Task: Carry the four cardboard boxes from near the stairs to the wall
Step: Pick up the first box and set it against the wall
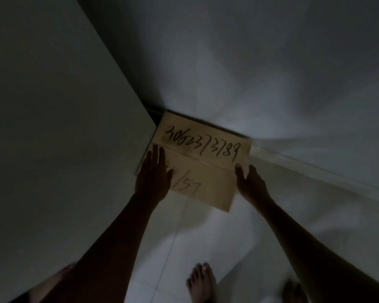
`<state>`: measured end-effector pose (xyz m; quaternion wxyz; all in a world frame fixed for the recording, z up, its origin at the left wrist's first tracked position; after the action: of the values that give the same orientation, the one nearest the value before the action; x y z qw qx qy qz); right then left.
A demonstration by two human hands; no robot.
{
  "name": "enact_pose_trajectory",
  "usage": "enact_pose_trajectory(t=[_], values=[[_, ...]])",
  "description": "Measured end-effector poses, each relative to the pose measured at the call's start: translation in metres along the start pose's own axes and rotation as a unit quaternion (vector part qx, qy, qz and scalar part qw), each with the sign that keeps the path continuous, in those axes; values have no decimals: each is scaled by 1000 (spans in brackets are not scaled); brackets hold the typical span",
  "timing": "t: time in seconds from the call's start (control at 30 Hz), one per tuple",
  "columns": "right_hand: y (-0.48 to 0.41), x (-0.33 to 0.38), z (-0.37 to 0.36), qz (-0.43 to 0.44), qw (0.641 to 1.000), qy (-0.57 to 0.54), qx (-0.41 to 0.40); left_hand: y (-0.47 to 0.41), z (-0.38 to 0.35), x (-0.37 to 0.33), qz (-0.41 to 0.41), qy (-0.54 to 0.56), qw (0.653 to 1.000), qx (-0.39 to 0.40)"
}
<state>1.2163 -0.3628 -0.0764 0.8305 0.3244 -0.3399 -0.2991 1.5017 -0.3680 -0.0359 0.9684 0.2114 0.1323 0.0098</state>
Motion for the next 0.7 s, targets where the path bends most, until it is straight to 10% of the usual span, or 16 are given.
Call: enact_pose_trajectory(t=[0.7], values=[[495, -115, 403, 13, 977, 35, -210, 349, 295, -408, -243, -73, 966, 51]])
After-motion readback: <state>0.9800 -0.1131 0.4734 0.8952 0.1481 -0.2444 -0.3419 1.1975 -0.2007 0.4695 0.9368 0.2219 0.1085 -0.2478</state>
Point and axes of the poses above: each hand's wrist, its own y-axis away from the middle knuckle, its own z-axis out of the back of the hand, x = y × z, the point moved 10 cm from there along -y, towards the middle knuckle, and after that the axes turned 6 degrees about -z, right-handed, at the moved point
